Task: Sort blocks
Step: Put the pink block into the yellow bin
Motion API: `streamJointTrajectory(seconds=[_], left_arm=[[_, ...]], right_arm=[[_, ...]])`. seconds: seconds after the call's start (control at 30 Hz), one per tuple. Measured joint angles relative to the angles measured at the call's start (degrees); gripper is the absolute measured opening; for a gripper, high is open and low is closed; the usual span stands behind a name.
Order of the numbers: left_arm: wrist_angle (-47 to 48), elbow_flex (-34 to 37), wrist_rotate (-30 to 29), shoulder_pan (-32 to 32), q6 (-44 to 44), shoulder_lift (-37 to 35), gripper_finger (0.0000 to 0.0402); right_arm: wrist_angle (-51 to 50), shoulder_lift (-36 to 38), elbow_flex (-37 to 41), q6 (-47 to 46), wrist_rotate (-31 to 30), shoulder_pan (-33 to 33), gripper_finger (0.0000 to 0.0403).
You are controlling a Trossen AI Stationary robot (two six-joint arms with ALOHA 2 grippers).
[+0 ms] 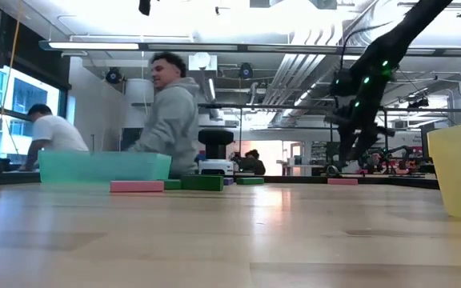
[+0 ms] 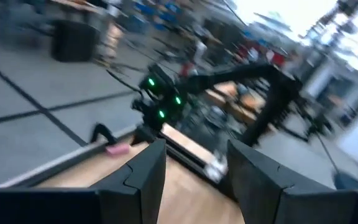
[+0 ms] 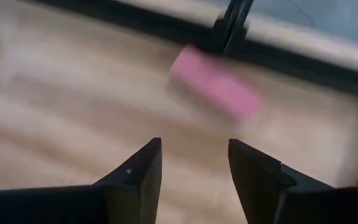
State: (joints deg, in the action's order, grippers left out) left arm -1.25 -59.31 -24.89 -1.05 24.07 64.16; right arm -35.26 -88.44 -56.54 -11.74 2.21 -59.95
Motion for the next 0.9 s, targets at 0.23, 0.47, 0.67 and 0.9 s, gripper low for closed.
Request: streamJointTrajectory(seconds=[0.23,0.47,0.67,0.9], left_arm=[[-1.84,0.0,-2.42,-2.07,3.58,0.01,0.0158],[-1.72,0.0,-2.4,-2.05,3.83,0.02,0.0158],[-1.69,0.0,-2.38,-2.05,2.18,0.02,0.0158],[-1.69,0.0,-1.21,-1.94,1.81,0.02,0.0158]], right_arm=[[-0.93,-13.61,-7.9,5.83,-2.96,-1.51,0.0114],[-3.62,-16.64,-10.17,9.29,-11.32,-1.26,0.0079],[-5.75,-16.95,-10.2,13.65,-13.65,-1.24,0.0046],[-12.65,-16.91,-10.29,20.79,-9.72,0.23,0.0004]])
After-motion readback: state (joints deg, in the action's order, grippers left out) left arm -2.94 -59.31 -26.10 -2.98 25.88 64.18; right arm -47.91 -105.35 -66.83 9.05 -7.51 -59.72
